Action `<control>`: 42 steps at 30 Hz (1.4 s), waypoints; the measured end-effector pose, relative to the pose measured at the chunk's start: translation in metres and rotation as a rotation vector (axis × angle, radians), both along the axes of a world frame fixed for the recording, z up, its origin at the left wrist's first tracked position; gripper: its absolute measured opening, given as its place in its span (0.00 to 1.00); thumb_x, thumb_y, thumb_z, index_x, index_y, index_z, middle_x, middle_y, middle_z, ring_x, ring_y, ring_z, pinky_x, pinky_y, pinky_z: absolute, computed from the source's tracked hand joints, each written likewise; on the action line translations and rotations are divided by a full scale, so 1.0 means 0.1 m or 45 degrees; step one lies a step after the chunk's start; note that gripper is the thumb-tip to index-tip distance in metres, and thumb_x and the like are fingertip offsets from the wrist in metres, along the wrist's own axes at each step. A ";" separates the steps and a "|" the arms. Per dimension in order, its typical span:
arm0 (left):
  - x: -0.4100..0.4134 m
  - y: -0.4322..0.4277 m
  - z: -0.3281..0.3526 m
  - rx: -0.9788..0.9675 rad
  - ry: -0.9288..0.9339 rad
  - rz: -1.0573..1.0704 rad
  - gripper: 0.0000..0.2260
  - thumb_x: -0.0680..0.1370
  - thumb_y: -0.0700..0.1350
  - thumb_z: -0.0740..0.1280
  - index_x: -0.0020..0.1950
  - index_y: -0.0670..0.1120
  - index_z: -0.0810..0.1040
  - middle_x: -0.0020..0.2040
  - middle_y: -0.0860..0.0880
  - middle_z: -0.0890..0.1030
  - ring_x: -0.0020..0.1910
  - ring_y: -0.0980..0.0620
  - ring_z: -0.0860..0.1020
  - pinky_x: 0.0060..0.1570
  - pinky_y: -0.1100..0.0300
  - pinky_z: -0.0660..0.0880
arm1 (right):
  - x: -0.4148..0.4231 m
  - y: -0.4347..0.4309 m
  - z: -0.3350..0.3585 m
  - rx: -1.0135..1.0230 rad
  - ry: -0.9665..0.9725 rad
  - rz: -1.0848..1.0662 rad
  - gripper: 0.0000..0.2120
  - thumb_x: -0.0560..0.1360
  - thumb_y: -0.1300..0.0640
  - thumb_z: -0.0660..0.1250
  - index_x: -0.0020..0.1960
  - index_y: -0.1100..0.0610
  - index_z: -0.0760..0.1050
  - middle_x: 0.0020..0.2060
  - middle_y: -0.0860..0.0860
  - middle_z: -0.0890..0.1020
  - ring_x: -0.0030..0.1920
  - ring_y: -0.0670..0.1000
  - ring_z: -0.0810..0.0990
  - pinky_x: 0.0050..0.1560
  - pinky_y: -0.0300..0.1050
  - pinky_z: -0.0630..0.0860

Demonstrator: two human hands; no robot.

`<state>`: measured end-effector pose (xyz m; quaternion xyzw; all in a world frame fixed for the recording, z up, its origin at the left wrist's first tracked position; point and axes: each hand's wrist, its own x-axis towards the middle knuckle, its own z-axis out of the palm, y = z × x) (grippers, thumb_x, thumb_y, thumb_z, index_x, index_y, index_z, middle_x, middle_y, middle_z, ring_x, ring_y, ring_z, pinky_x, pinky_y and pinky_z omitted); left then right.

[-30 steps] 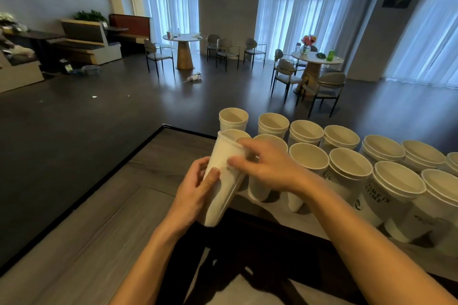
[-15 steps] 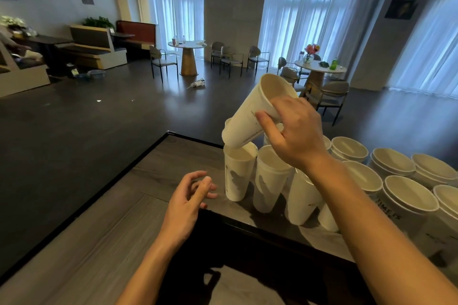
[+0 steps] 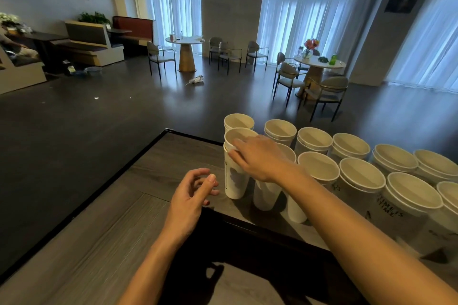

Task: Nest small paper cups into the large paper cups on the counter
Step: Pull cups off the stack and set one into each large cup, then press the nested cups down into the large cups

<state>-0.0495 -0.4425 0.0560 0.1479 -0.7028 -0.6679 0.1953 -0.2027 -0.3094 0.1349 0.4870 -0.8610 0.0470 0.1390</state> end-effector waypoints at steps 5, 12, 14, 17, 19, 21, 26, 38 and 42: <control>-0.06 0.03 0.01 -0.014 -0.017 -0.004 0.19 0.73 0.59 0.67 0.61 0.55 0.76 0.53 0.50 0.84 0.48 0.56 0.85 0.49 0.55 0.79 | -0.02 -0.04 -0.04 0.176 -0.083 0.006 0.13 0.82 0.44 0.55 0.55 0.52 0.71 0.49 0.52 0.80 0.42 0.48 0.74 0.41 0.41 0.67; -0.25 0.03 -0.10 -0.077 -0.048 0.025 0.24 0.74 0.49 0.75 0.69 0.54 0.71 0.63 0.52 0.77 0.59 0.53 0.79 0.55 0.47 0.82 | -0.07 -0.02 -0.01 0.190 -0.157 0.009 0.16 0.81 0.43 0.58 0.59 0.53 0.73 0.50 0.50 0.80 0.44 0.47 0.75 0.43 0.40 0.65; -0.36 0.02 -0.16 -0.162 -0.099 0.015 0.32 0.73 0.51 0.76 0.73 0.56 0.66 0.69 0.54 0.72 0.65 0.51 0.76 0.60 0.45 0.79 | -0.08 0.01 0.01 0.079 -0.138 0.019 0.16 0.79 0.42 0.59 0.61 0.50 0.73 0.53 0.49 0.80 0.46 0.47 0.74 0.45 0.41 0.65; -0.54 0.03 -0.25 -0.216 -0.158 -0.014 0.40 0.71 0.49 0.78 0.77 0.55 0.60 0.76 0.51 0.64 0.71 0.49 0.69 0.68 0.46 0.72 | -0.04 0.16 0.11 -0.099 -0.141 -0.044 0.17 0.79 0.41 0.59 0.64 0.48 0.71 0.57 0.46 0.79 0.55 0.48 0.76 0.50 0.43 0.69; -0.65 0.06 -0.33 -0.231 -0.194 -0.045 0.44 0.70 0.48 0.79 0.79 0.54 0.57 0.78 0.49 0.61 0.74 0.48 0.67 0.71 0.46 0.69 | 0.01 0.35 0.16 -0.219 -0.125 -0.124 0.18 0.79 0.42 0.60 0.66 0.47 0.71 0.59 0.46 0.78 0.58 0.48 0.75 0.54 0.45 0.71; -0.73 0.10 -0.41 -0.221 -0.215 -0.074 0.46 0.69 0.48 0.80 0.79 0.53 0.56 0.79 0.47 0.62 0.74 0.46 0.67 0.72 0.46 0.68 | 0.07 0.57 0.18 -0.351 -0.093 -0.198 0.17 0.79 0.44 0.60 0.65 0.49 0.72 0.61 0.47 0.78 0.60 0.49 0.75 0.57 0.47 0.71; -0.82 0.24 -0.52 -0.193 -0.240 -0.107 0.44 0.69 0.46 0.80 0.78 0.53 0.57 0.76 0.47 0.68 0.72 0.48 0.68 0.68 0.52 0.67 | 0.21 0.84 0.10 -0.199 -0.047 -0.307 0.20 0.79 0.42 0.59 0.67 0.50 0.71 0.64 0.49 0.75 0.63 0.50 0.72 0.58 0.47 0.70; -0.65 0.51 -0.56 -0.394 -0.267 0.176 0.29 0.73 0.47 0.77 0.71 0.50 0.70 0.66 0.50 0.78 0.62 0.53 0.75 0.63 0.53 0.73 | 0.16 0.86 -0.20 0.119 -0.041 -0.208 0.24 0.78 0.50 0.66 0.72 0.54 0.66 0.70 0.55 0.72 0.70 0.58 0.70 0.75 0.58 0.56; -0.57 0.43 -0.59 -0.419 -0.292 0.152 0.30 0.74 0.48 0.76 0.73 0.50 0.69 0.68 0.49 0.77 0.65 0.52 0.75 0.67 0.49 0.73 | 0.17 0.84 -0.18 0.082 -0.035 -0.202 0.20 0.79 0.50 0.65 0.70 0.53 0.69 0.68 0.53 0.75 0.68 0.55 0.72 0.74 0.56 0.58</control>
